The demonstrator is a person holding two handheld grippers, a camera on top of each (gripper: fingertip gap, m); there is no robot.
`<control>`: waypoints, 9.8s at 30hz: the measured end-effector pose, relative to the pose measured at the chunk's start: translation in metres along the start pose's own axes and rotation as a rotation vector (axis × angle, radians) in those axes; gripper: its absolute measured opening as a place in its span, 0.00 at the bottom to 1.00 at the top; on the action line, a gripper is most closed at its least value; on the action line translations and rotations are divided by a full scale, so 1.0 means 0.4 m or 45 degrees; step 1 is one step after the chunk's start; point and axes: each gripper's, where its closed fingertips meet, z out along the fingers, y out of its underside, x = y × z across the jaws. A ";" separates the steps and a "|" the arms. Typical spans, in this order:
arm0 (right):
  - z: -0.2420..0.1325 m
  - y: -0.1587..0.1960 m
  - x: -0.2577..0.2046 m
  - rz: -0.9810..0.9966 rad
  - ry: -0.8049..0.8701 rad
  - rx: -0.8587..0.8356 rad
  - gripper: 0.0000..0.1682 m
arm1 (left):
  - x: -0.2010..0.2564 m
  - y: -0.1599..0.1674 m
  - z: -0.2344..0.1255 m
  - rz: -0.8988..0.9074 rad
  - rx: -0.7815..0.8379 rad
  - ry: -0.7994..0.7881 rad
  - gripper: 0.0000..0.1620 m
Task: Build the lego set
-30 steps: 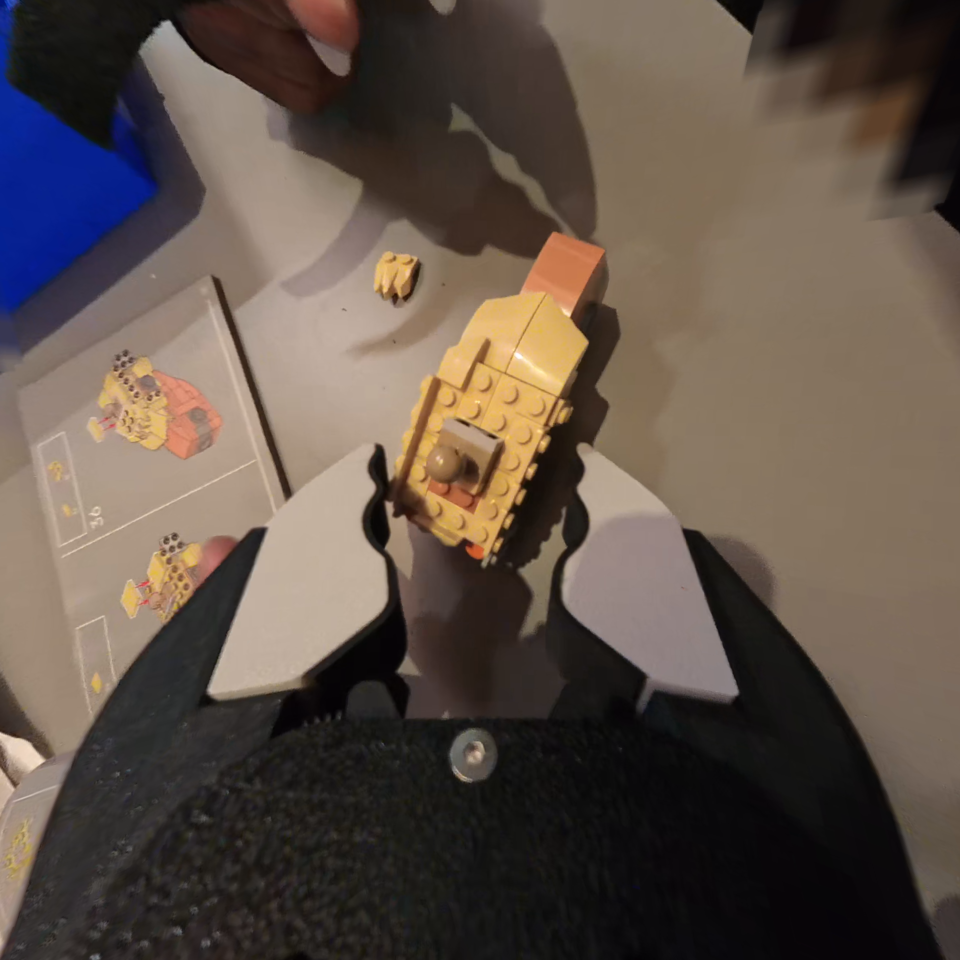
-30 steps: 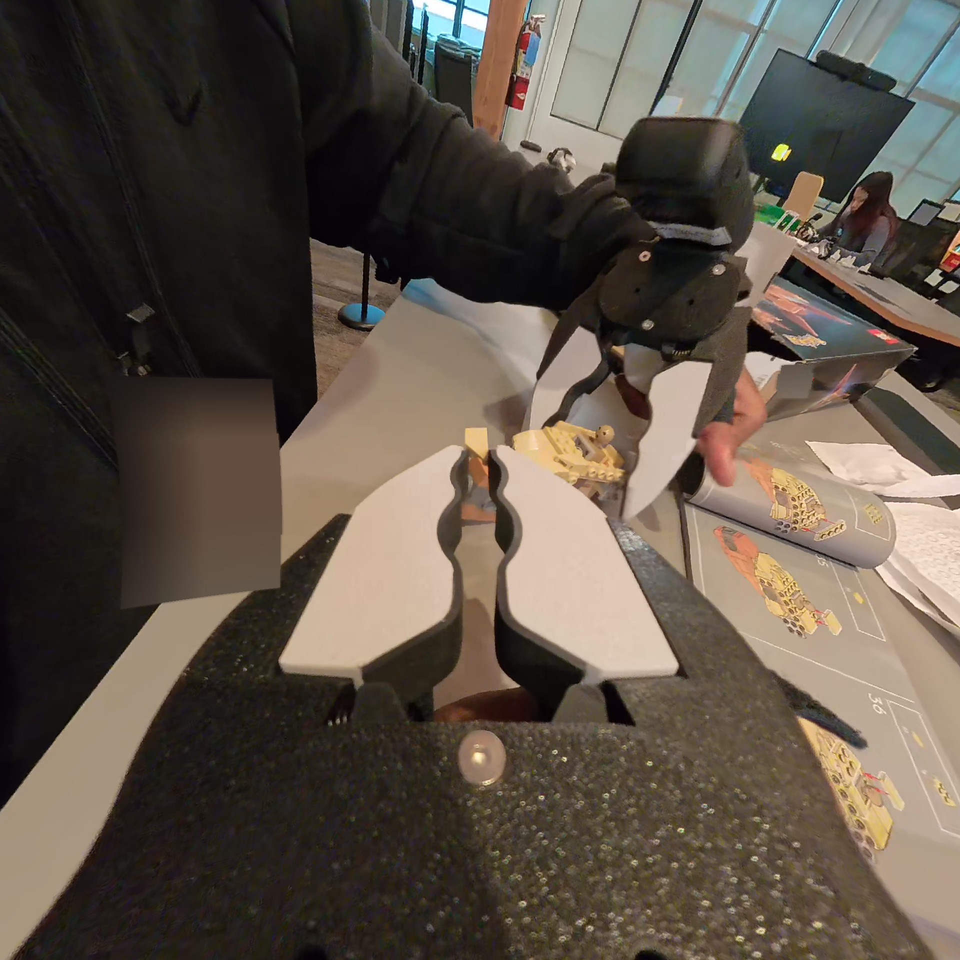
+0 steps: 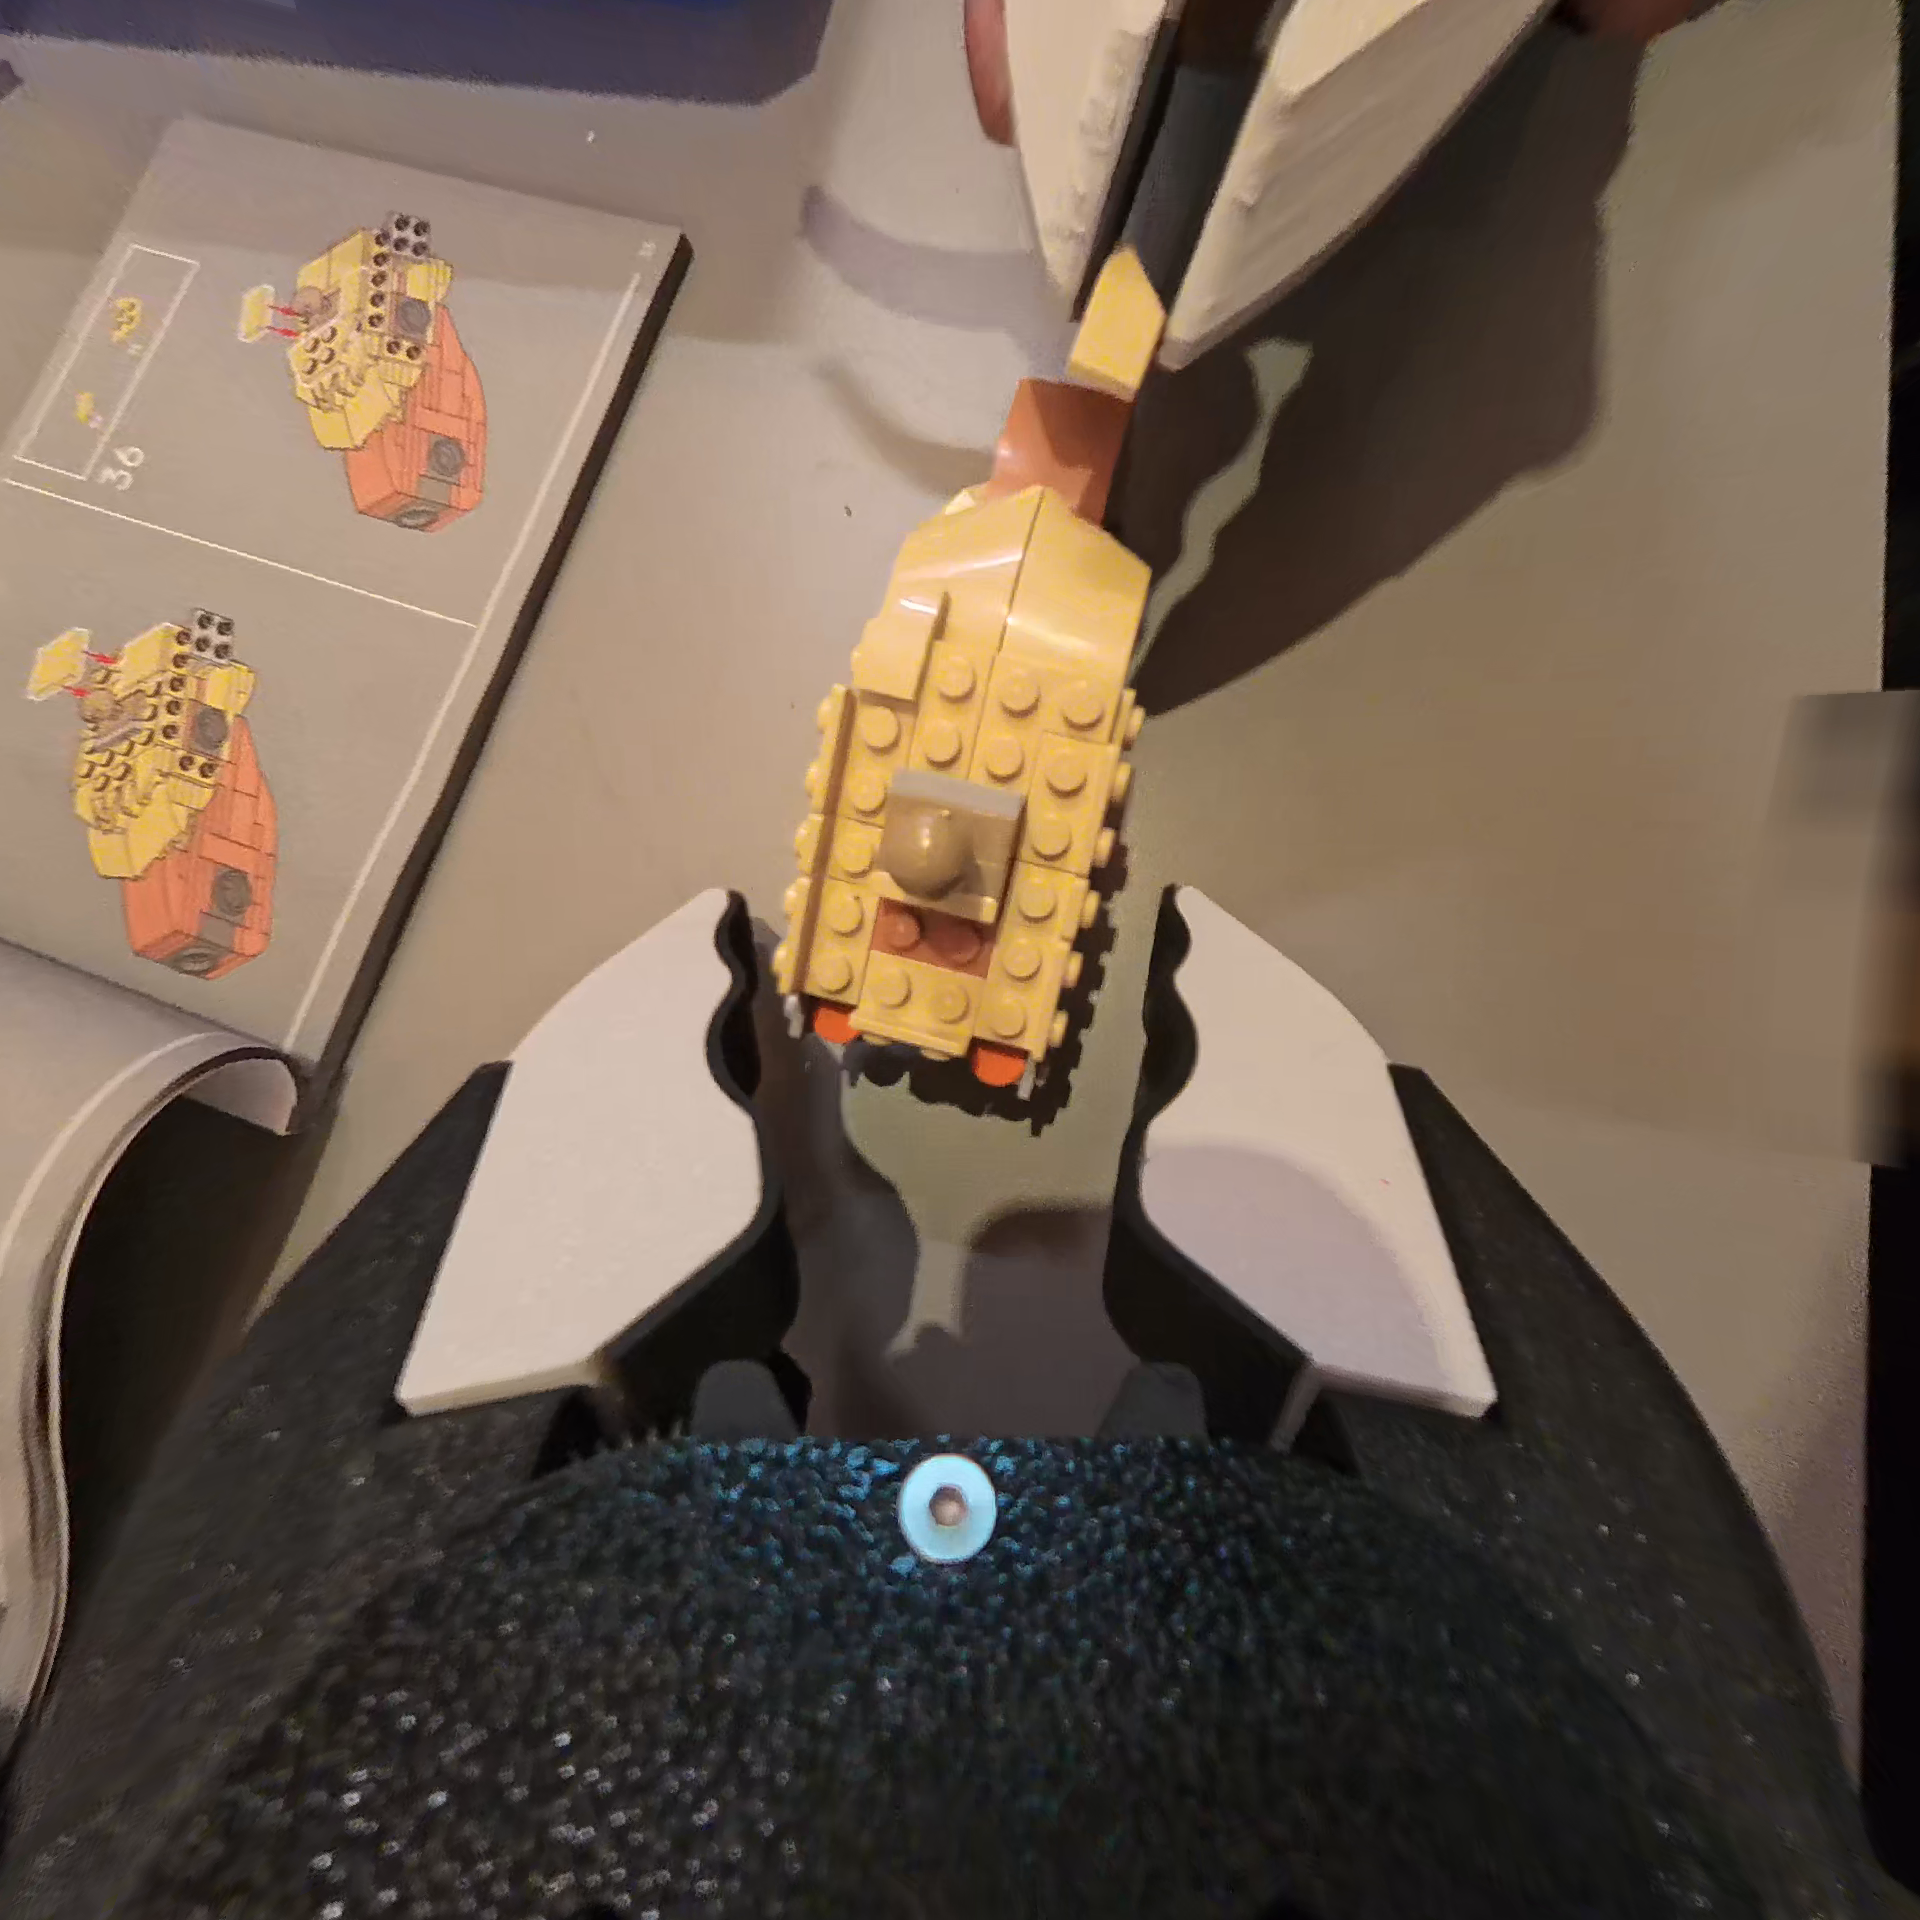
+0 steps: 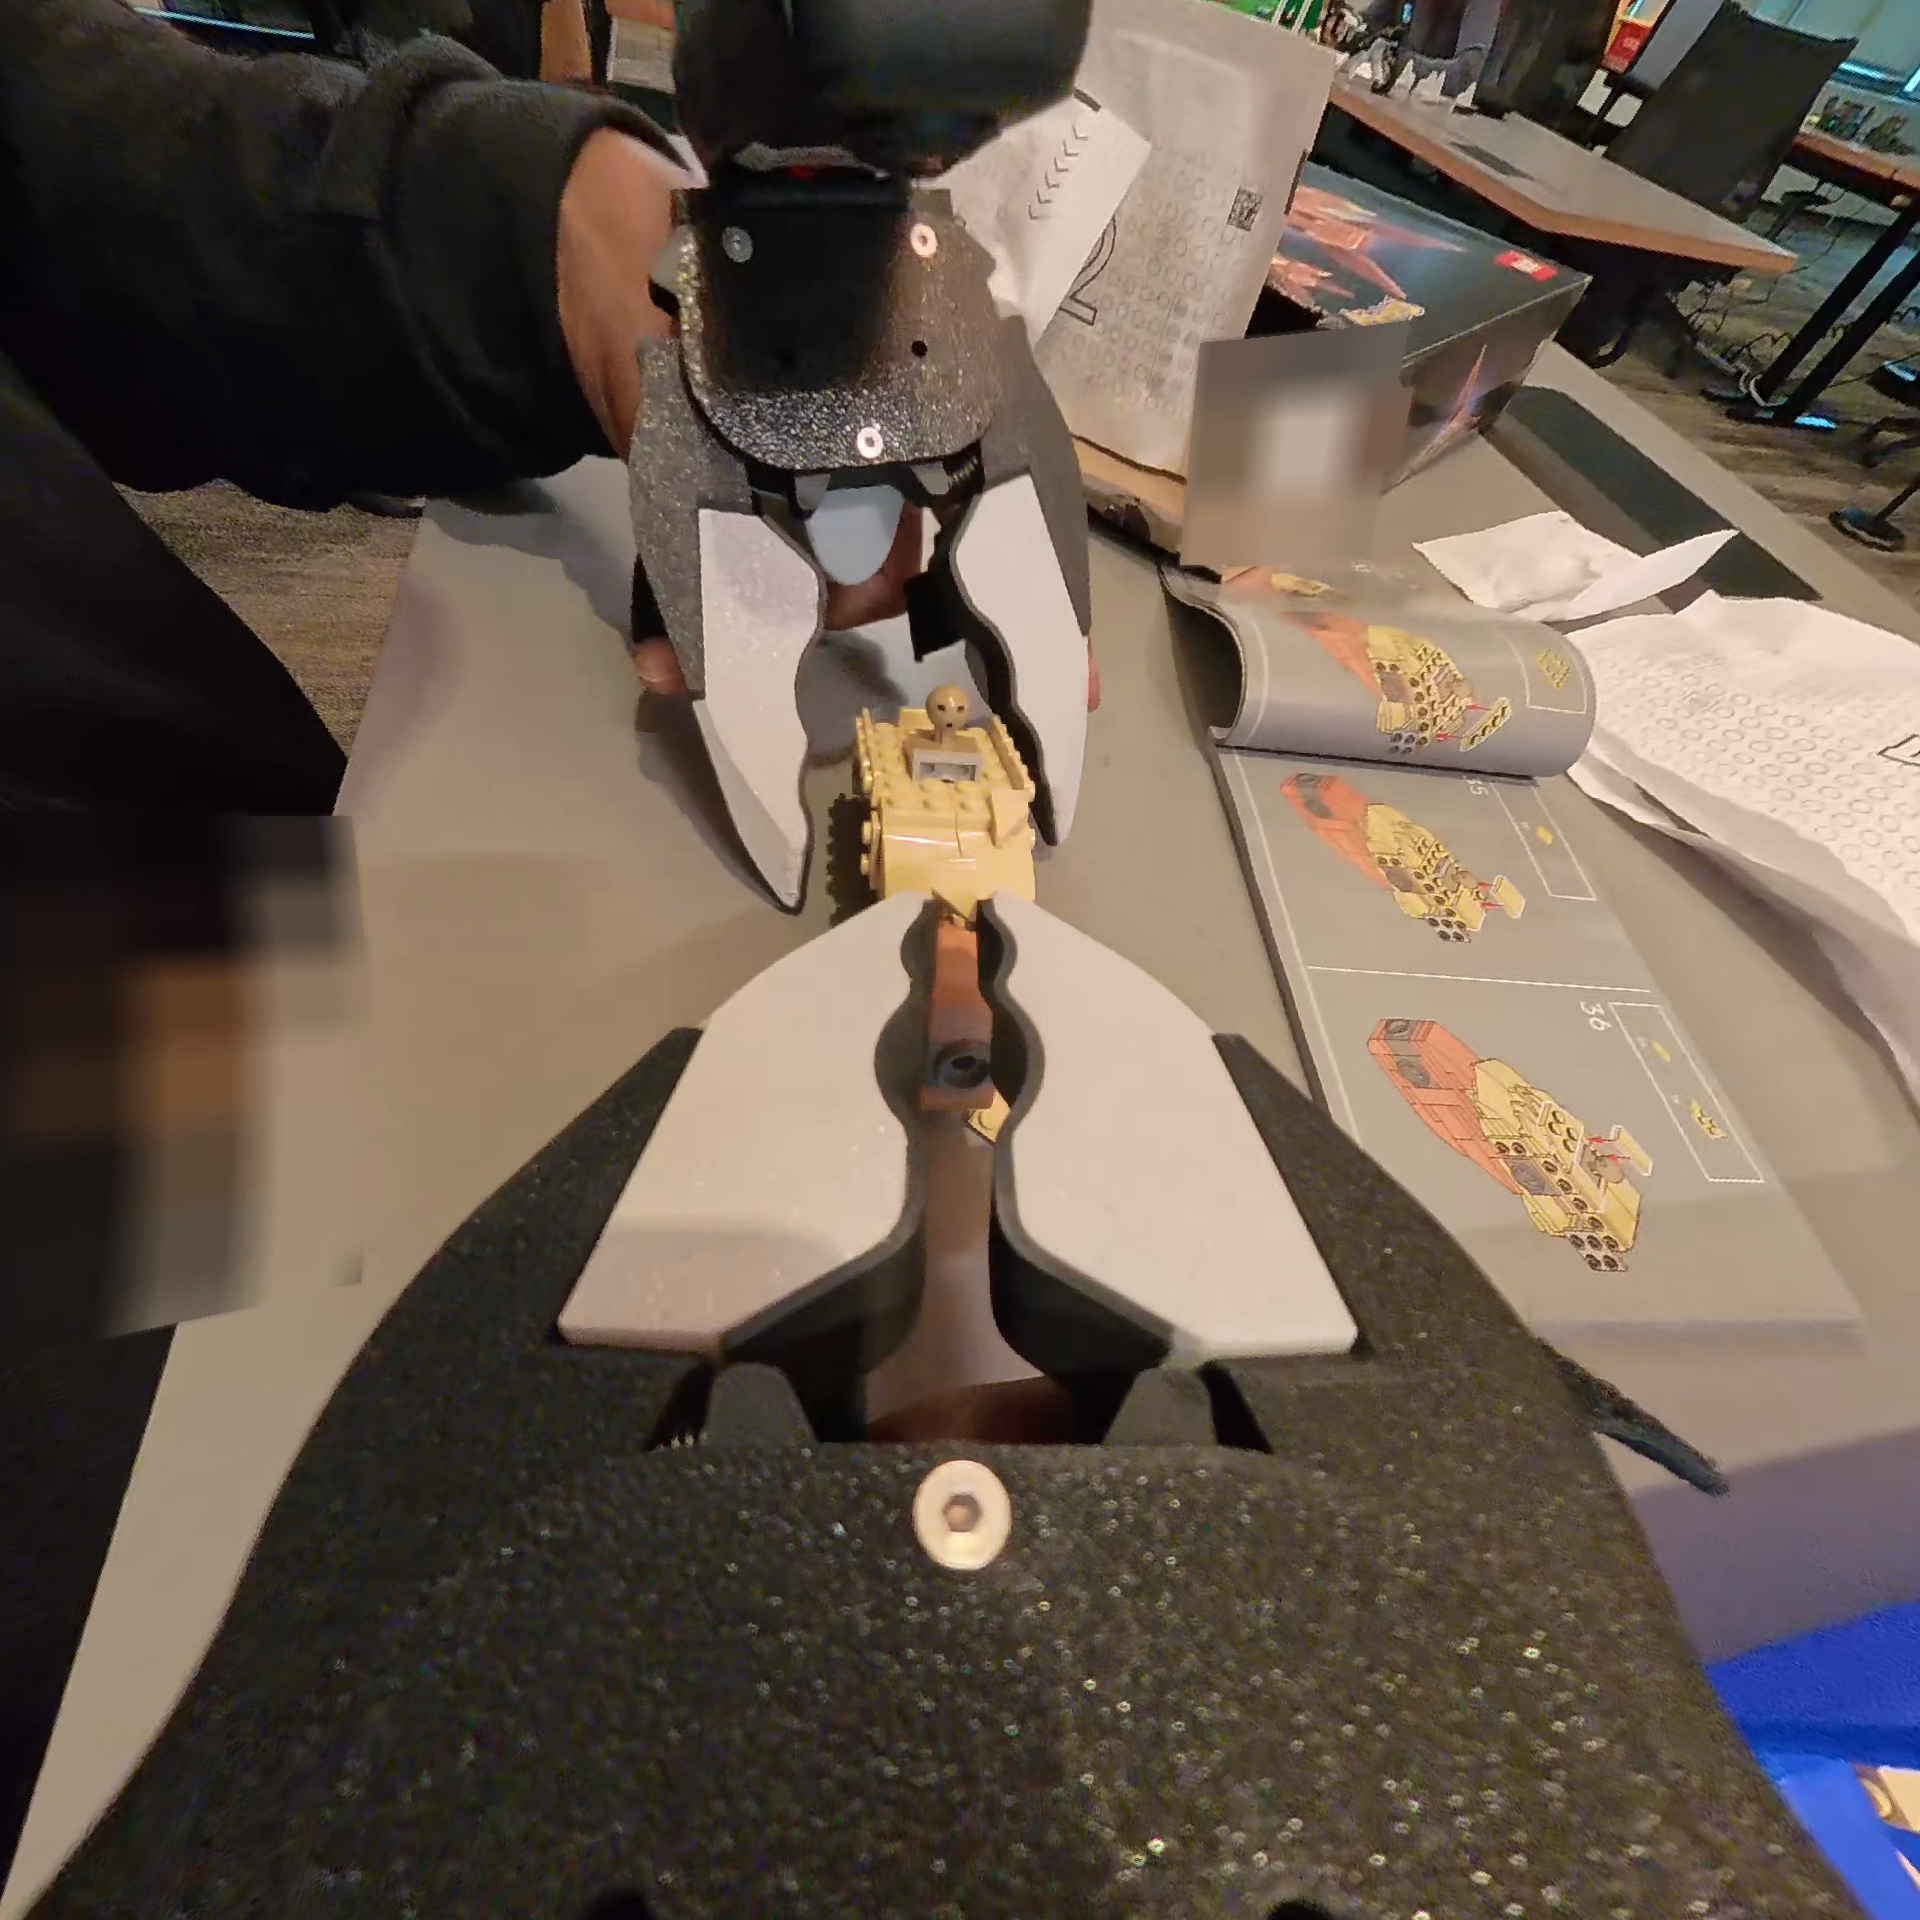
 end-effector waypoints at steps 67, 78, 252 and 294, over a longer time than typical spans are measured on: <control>0.053 0.000 -0.021 -0.154 -0.061 -0.269 0.04 | -0.001 -0.023 0.009 -0.052 -0.179 -0.047 0.33; 0.047 -0.001 -0.019 -0.179 -0.062 -0.241 0.09 | 0.000 -0.024 0.011 -0.089 -0.142 -0.012 0.33; 0.009 -0.132 0.179 -1.470 0.589 -0.292 0.14 | -0.142 -0.245 -0.084 -0.347 0.936 0.013 0.13; -0.002 -0.148 0.135 -1.355 0.502 -0.192 0.13 | -0.097 -0.257 -0.099 -0.332 0.997 0.246 0.13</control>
